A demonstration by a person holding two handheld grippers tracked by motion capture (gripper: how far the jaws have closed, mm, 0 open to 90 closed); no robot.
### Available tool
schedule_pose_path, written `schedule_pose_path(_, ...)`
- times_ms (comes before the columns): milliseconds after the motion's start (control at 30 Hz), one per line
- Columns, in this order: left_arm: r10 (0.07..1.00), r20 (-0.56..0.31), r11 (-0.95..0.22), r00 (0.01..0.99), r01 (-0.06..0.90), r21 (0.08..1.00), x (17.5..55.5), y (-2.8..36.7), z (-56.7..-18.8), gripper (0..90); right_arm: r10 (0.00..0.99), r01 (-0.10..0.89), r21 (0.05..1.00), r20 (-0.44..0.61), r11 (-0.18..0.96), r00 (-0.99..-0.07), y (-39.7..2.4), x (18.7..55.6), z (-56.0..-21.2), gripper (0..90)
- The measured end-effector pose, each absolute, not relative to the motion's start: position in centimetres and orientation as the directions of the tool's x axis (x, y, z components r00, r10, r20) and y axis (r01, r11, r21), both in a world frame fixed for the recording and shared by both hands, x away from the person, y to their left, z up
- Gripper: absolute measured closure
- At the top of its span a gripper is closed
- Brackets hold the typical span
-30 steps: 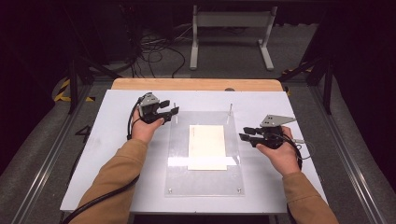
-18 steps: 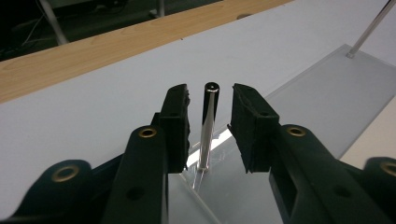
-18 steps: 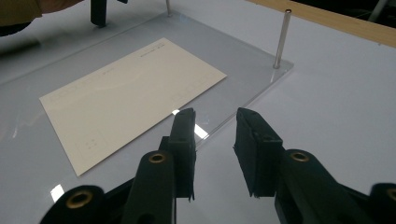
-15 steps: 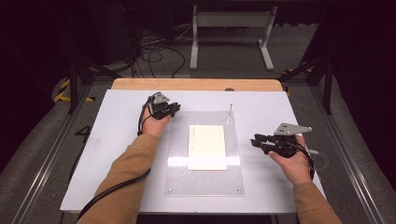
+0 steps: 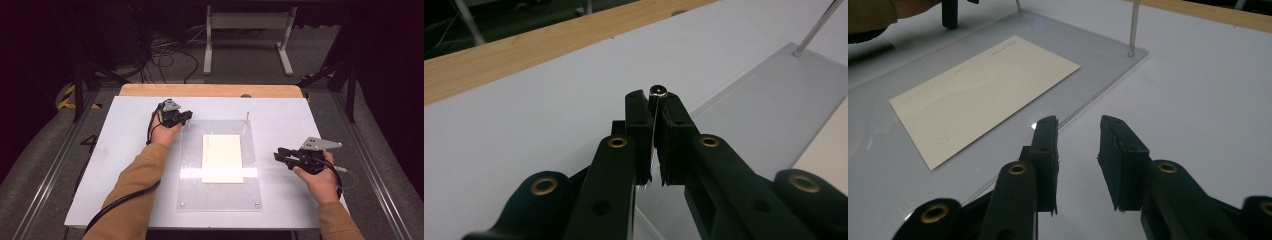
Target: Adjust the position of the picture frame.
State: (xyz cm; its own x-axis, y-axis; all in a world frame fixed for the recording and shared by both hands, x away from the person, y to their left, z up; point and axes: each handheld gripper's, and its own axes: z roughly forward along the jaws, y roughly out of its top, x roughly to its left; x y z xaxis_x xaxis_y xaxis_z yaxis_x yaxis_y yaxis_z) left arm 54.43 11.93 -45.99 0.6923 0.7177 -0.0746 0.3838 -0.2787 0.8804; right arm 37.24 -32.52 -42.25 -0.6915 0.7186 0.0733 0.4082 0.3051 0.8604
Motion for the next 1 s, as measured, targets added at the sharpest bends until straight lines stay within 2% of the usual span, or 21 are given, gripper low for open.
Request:
schedule_pose_path(267, 0.67, -0.044, -0.324, 0.741, 0.346, 0.881, 53.6, 11.1, -45.9, 84.8, 0.703, 0.417, 0.854, 0.089, 0.311, -0.706, -32.0, 37.2, -42.7, 69.1)
schedule_pose_path(367, 0.666, -0.062, -0.312, 0.743, 0.352, 0.883, 53.0, 10.9, -46.0, 84.8, 0.701, 0.409, 0.859, 0.086, 0.307, -0.708, -31.9, 37.1, -42.3, 69.2)
schedule_pose_path(400, 0.667, -0.038, -0.33, 0.744, 0.341, 0.88, 53.0, 11.1, -45.9, 84.8, 0.699, 0.404, 0.862, 0.083, 0.307, -0.71, -31.9, 37.0, -42.2, 69.0)
schedule_pose_path(433, 0.663, -0.061, -0.319, 0.746, 0.355, 0.879, 52.8, 11.0, -46.0, 84.8, 0.699, 0.405, 0.862, 0.086, 0.305, -0.71, -31.9, 37.0, -42.1, 69.0)
schedule_pose_path(500, 0.66, -0.045, -0.33, 0.75, 0.343, 0.879, 52.7, 11.1, -45.9, 84.8, 0.701, 0.404, 0.863, 0.086, 0.303, -0.708, -32.0, 36.9, -42.1, 69.0)
schedule_pose_path(533, 0.661, -0.071, -0.311, 0.747, 0.36, 0.88, 52.5, 11.0, -46.0, 84.8, 0.7, 0.405, 0.863, 0.088, 0.302, -0.709, -32.0, 36.9, -42.1, 69.0)
schedule_pose_path(833, 0.653, -0.052, -0.331, 0.755, 0.347, 0.877, 52.6, 10.7, -45.9, 84.7, 0.695, 0.402, 0.865, 0.092, 0.299, -0.713, -31.8, 37.1, -42.1, 69.0)
schedule_pose_path(933, 0.647, -0.092, -0.304, 0.757, 0.367, 0.879, 52.8, 10.7, -46.0, 84.0, 0.69, 0.399, 0.865, 0.088, 0.305, -0.718, -31.6, 37.1, -42.1, 69.0)
schedule_pose_path(967, 0.646, -0.139, -0.281, 0.751, 0.403, 0.871, 52.8, 10.8, -46.0, 80.5, 0.688, 0.398, 0.865, 0.089, 0.306, -0.72, -31.5, 37.1, -42.0, 69.0)
schedule_pose_path(1000, 0.644, -0.152, -0.278, 0.75, 0.414, 0.867, 52.8, 10.9, -46.0, 70.0, 0.688, 0.397, 0.866, 0.09, 0.302, -0.72, -31.6, 37.0, -41.9, 68.9)
